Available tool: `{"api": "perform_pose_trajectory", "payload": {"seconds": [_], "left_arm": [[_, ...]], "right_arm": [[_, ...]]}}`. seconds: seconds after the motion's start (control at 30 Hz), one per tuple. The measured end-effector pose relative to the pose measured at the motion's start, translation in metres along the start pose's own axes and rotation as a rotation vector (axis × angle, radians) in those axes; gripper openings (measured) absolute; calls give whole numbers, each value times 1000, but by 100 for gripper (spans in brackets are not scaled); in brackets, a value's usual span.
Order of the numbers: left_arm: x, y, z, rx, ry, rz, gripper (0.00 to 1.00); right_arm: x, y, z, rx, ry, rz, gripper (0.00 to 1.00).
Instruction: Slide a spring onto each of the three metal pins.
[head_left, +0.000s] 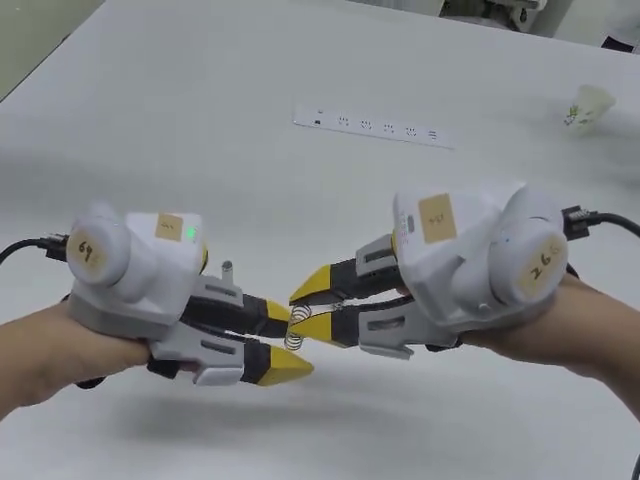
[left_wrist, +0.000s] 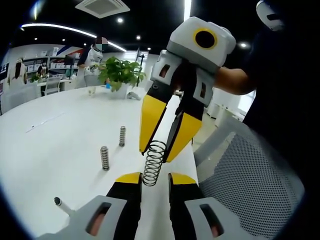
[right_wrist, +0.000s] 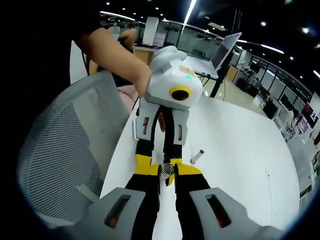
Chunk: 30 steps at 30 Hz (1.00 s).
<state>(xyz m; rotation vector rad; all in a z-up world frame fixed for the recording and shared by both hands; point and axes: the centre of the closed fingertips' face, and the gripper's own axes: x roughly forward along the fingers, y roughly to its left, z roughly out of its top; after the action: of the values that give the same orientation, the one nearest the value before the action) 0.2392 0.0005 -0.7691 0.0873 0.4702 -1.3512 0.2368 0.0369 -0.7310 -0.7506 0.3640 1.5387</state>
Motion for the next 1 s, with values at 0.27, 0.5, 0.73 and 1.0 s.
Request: {"api": "perform_pose_trajectory", "payload": {"seconds": [0.27,0.5,0.73,1.0], "left_arm": [[-6,4,-4,-17,3,27,21],[-13,7,-8,-27,7,54,30],[-25,11,-14,-45,1,78,32],[-41,16,-20,-74,-11,119,38]], "right_arm": [[0,-1,0,2,-2,-8,8],[0,-3,-2,8,1,-19,8],[0,-7,-6,18,5,-36,8],[-1,-11,-9,24,7,-60,8]]}}
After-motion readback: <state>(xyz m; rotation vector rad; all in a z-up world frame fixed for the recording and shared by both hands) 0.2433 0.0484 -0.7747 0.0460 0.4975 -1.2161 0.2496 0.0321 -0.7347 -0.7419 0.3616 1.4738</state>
